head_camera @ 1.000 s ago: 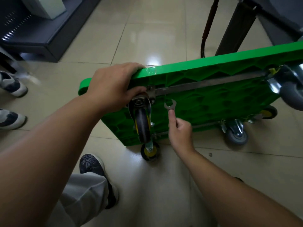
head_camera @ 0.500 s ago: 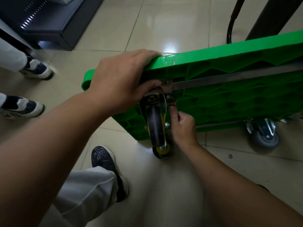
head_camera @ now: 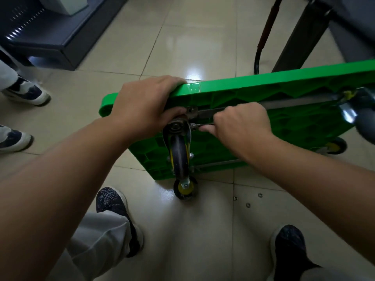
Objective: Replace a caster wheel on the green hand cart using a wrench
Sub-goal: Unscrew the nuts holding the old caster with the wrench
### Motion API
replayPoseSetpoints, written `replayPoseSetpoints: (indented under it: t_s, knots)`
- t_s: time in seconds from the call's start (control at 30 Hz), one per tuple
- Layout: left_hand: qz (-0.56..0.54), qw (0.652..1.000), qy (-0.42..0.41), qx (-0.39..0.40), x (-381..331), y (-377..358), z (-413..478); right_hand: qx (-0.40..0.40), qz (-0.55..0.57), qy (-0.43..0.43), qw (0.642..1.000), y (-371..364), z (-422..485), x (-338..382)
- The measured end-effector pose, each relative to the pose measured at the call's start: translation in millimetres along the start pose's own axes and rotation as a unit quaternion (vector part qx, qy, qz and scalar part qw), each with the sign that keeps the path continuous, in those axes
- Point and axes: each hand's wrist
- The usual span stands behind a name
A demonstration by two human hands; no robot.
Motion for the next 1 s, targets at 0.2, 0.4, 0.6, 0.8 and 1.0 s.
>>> replayPoseSetpoints:
  t_s: [0.2,0.4,0.6,0.8,1.0]
  knots:
    - [-0.008,1.000,0.005,0.006,0.1,0.9,-0.5,-0.038,-0.012,-0.015,0.999,-0.5,-10.5,-6.3]
    - [-0.005,1.000,0.002,0.001,2.0,-0.4,-0.2,-0.085,0.407,-0.137,0.899,-85.1,-59.3,-5.1]
    - [0.003,1.000,0.000,-0.007,2.6,-1.3,0.6,-0.149,0.574,-0.182,0.784,-127.2,-53.7,56.1]
    - [0.013,1.000,-0.003,-0.008,3.9,-2.0,0.8,-0.162,0.632,-0.219,0.726,-142.3,-32.4,83.1]
    - [0.014,1.000,-0.003,-0.009,4.4,-2.4,0.5,-0.150,0.707,-0.223,0.654,-148.5,-18.3,93.7]
Point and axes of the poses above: each hand's wrist, its own z-axis towards the middle knuckle, its own y-axis out of the back of the hand, x = y × z
